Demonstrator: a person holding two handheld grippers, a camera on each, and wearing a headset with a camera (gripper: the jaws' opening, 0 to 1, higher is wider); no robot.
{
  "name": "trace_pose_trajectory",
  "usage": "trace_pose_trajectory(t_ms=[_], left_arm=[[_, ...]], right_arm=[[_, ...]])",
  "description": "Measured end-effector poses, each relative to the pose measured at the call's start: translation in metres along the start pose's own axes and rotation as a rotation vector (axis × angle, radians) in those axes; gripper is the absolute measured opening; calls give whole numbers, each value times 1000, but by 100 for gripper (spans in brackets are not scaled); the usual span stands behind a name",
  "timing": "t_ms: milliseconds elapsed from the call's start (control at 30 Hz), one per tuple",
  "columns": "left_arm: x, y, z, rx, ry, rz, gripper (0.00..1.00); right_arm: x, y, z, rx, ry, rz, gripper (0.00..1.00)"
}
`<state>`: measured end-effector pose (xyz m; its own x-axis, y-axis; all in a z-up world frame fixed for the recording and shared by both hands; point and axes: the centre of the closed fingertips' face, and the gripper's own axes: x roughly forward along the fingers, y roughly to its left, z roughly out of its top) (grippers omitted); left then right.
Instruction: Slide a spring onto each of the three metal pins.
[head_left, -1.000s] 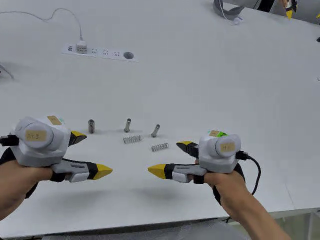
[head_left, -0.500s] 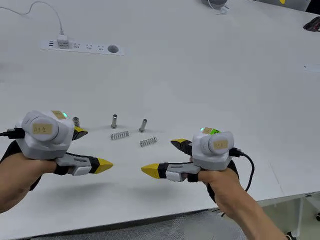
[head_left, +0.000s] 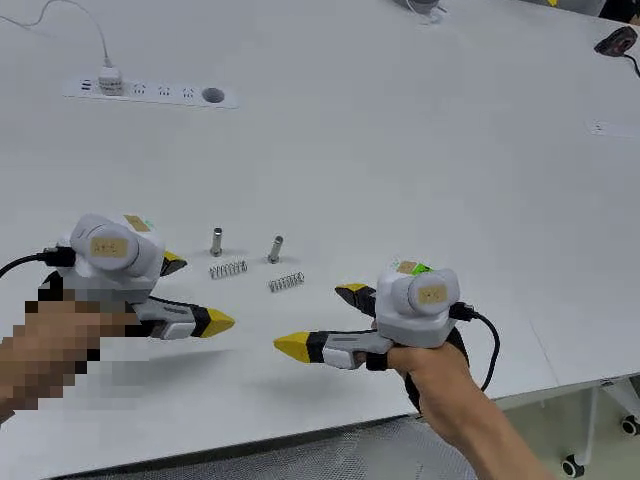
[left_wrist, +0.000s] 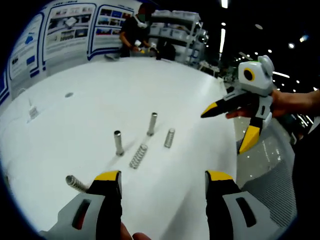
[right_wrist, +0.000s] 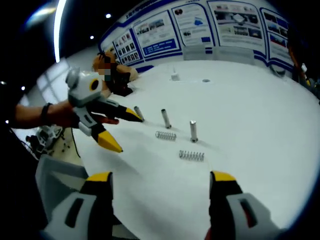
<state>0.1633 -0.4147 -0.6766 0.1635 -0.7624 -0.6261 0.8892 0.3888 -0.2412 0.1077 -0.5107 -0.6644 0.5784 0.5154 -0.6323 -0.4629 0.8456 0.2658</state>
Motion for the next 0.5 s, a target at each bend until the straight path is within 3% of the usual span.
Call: trace_pose_trajectory(t_ms=[500], left_arm=[[33, 20, 8, -35, -13, 41, 50]], right_arm=[[-8, -10, -1, 32, -8, -24, 79]])
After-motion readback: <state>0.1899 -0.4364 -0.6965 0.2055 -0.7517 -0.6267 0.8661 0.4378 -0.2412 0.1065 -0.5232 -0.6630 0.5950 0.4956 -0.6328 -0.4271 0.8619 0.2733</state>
